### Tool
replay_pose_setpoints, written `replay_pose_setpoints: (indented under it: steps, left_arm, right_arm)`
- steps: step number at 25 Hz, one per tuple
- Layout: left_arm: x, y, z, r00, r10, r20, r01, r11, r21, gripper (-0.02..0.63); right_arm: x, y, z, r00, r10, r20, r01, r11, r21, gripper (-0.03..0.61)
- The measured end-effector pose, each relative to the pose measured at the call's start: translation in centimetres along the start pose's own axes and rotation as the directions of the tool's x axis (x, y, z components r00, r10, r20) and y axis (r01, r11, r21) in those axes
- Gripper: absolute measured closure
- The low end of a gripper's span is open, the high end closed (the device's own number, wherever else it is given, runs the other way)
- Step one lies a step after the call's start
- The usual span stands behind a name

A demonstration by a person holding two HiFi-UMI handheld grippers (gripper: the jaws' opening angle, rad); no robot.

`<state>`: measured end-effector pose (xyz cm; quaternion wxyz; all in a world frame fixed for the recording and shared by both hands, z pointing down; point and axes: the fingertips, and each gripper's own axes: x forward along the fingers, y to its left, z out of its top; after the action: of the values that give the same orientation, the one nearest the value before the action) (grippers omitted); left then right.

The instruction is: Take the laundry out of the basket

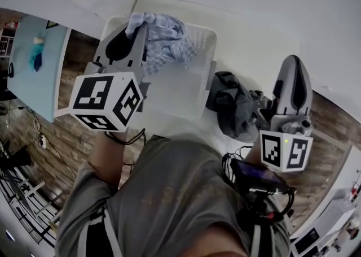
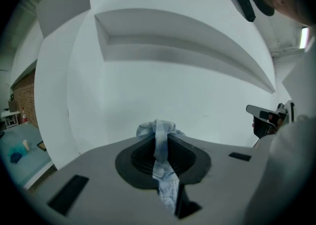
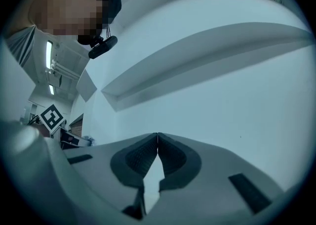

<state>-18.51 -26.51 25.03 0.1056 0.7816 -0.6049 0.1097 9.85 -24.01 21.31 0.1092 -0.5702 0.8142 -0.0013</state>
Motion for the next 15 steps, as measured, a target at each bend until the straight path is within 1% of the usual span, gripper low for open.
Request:
replay_pose_setpoints:
  steps: [4, 8, 11, 15]
  left_arm:
    - [-2.9, -2.3, 3.7, 0.995, 0.004, 0.096, -0.007, 1.0, 0.027, 0.569]
    - [-5.4, -5.2, 7.0, 0.983, -0.022, 0.181, 0.012, 0.998, 0.059, 0.569]
    - [-7.1, -8.1, 9.4, 0.969, -0.06, 0.241, 0.041, 0.996, 0.081, 0.569]
    - [-8.7, -13.1, 12.6, 0.94, -0.139, 0.313, 0.107, 0.987, 0.118, 0.569]
  right_arm:
    - [-3.5, -0.5, 2.2, 0.999, -0.005, 0.035, 0.005, 1.0, -0.005, 0.571]
    - [-7.1, -1.4, 3.9, 0.997, -0.028, 0.069, 0.029, 1.0, -0.005, 0.571]
    - [-10.0, -2.6, 5.1, 0.994, -0.056, 0.09, 0.057, 0.998, -0.004, 0.571]
    - [-14.2, -4.9, 6.8, 0.985, -0.116, 0.128, 0.118, 0.993, -0.003, 0.571]
